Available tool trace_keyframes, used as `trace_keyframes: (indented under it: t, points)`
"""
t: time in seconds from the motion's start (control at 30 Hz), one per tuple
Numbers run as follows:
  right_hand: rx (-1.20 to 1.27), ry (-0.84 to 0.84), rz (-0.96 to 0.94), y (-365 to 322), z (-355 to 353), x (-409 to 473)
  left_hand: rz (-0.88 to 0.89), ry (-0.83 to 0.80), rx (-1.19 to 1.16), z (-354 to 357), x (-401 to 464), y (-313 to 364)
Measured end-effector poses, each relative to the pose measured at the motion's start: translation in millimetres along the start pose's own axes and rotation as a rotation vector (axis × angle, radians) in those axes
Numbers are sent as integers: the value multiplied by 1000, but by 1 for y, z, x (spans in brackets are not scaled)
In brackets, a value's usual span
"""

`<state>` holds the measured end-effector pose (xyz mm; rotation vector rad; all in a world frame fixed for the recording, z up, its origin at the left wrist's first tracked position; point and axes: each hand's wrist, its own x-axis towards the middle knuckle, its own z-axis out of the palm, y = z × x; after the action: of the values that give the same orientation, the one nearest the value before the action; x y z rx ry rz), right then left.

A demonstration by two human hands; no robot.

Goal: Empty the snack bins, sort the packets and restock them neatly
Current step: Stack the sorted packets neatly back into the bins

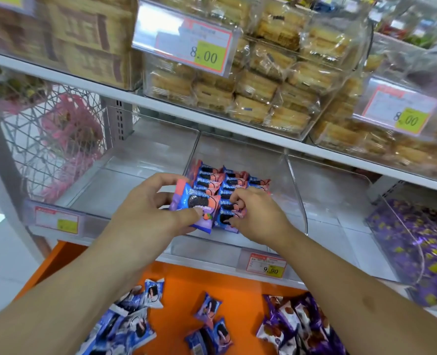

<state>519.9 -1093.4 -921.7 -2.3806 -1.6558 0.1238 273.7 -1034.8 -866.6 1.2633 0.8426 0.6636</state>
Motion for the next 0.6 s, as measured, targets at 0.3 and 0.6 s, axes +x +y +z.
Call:
trace_keyframes:
  t: [0.3, 0.6]
  points:
    - [-35, 342, 9, 32, -57, -98, 69, -88, 210, 10, -8, -1]
    - [212, 259, 83, 67, -56, -120, 265, -201, 535, 74, 20, -9]
